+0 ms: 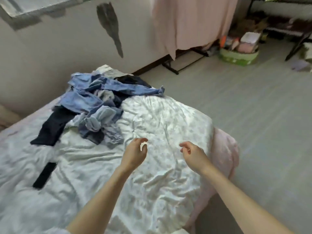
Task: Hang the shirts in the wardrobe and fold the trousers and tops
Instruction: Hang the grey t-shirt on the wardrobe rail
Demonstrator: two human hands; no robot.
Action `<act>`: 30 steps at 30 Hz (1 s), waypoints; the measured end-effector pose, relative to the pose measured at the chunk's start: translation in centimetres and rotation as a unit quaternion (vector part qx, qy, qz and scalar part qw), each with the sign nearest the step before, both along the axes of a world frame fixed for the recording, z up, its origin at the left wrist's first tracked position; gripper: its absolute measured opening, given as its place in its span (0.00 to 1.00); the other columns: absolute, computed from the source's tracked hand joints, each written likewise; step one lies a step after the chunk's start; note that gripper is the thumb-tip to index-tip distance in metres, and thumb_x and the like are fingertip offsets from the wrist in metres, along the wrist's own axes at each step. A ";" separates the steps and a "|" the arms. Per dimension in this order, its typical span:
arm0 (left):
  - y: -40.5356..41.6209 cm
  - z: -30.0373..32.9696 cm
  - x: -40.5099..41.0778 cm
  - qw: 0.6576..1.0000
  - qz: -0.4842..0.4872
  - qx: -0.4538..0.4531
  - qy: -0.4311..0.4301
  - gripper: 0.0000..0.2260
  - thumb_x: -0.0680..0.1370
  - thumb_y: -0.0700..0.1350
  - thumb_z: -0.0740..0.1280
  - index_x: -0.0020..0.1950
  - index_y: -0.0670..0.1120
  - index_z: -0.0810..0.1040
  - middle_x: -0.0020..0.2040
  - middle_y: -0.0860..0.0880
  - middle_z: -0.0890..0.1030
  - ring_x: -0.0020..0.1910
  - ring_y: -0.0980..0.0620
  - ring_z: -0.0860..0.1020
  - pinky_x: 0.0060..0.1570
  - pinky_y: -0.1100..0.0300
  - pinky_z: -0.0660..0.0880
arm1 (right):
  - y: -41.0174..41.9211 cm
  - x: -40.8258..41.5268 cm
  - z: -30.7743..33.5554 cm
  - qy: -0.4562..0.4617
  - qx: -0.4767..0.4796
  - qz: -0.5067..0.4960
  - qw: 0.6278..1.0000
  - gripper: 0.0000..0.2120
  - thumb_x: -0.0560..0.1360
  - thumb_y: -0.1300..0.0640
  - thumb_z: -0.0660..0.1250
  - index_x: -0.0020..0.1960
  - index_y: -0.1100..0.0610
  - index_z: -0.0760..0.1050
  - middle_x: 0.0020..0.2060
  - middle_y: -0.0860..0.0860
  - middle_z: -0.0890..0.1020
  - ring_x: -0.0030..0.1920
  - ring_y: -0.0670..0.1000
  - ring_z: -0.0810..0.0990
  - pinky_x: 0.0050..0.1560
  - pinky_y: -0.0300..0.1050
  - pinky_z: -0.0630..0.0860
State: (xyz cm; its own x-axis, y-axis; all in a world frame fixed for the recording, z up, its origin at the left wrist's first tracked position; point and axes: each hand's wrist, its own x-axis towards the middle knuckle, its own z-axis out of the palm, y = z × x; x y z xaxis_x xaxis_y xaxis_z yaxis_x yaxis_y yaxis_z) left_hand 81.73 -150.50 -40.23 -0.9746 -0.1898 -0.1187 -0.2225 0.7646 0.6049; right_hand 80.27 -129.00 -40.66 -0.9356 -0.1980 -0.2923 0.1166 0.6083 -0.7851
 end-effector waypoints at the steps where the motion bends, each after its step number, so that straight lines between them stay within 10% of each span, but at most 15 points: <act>1: -2.7 -0.6 -1.8 1.000 0.027 -0.004 -0.008 0.14 0.77 0.38 0.62 0.62 0.42 0.76 0.60 0.43 0.76 0.59 0.46 0.75 0.58 0.59 0.68 | -2.7 -2.4 -0.3 0.002 -0.001 0.022 1.000 0.15 0.79 0.57 0.54 0.61 0.54 0.73 0.50 0.48 0.80 0.48 0.50 0.77 0.42 0.40 0.71; 8: -19.2 -9.3 -13.1 0.978 0.164 -0.023 -0.124 0.22 0.77 0.41 0.60 0.71 0.46 0.65 0.68 0.41 0.66 0.65 0.42 0.67 0.65 0.51 0.64 | -16.9 -14.3 -5.6 -0.049 -0.009 0.104 0.993 0.15 0.80 0.56 0.52 0.66 0.50 0.67 0.58 0.48 0.75 0.46 0.43 0.75 0.39 0.36 0.70; 15: -26.6 -21.4 -19.5 0.936 0.032 -0.207 -0.282 0.30 0.78 0.46 0.60 0.76 0.55 0.49 0.77 0.49 0.43 0.75 0.41 0.41 0.69 0.43 0.56 | -21.7 -20.1 -13.7 -0.105 0.016 0.108 0.988 0.17 0.80 0.56 0.52 0.68 0.50 0.65 0.60 0.46 0.73 0.49 0.41 0.73 0.38 0.34 0.69; 21: -25.4 -21.8 -21.8 0.975 0.096 -0.189 -0.067 0.09 0.78 0.40 0.58 0.50 0.42 0.78 0.51 0.41 0.80 0.56 0.41 0.74 0.55 0.50 0.63 | -21.1 -20.6 -16.4 -0.155 0.006 0.075 0.985 0.15 0.80 0.56 0.55 0.65 0.48 0.67 0.55 0.44 0.74 0.47 0.38 0.74 0.34 0.29 0.70; 26: -16.7 -13.6 -20.1 0.981 -0.016 0.003 0.192 0.06 0.70 0.38 0.68 0.44 0.39 0.82 0.40 0.45 0.83 0.38 0.48 0.80 0.40 0.60 0.71 | -21.5 -20.3 -13.4 -0.152 -0.097 0.124 0.976 0.24 0.75 0.53 0.65 0.69 0.45 0.63 0.63 0.39 0.70 0.58 0.37 0.71 0.51 0.33 0.72; 30: -10.9 -8.4 -18.4 0.957 -0.022 0.160 0.240 0.05 0.72 0.36 0.67 0.46 0.37 0.81 0.39 0.48 0.81 0.38 0.55 0.77 0.40 0.68 0.72 | -19.8 -19.5 -9.2 -0.059 -0.112 0.081 0.989 0.06 0.76 0.61 0.63 0.51 0.57 0.77 0.45 0.53 0.81 0.49 0.53 0.79 0.44 0.42 0.73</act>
State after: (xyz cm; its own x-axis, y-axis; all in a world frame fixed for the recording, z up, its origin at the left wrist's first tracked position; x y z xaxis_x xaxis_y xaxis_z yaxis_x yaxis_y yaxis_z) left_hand 63.35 -161.37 -48.58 -0.9375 -0.1758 0.3004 0.1688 0.5250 0.8342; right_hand 60.82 -148.79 -49.84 -0.8479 -0.4152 -0.3298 0.1313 0.4382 -0.8892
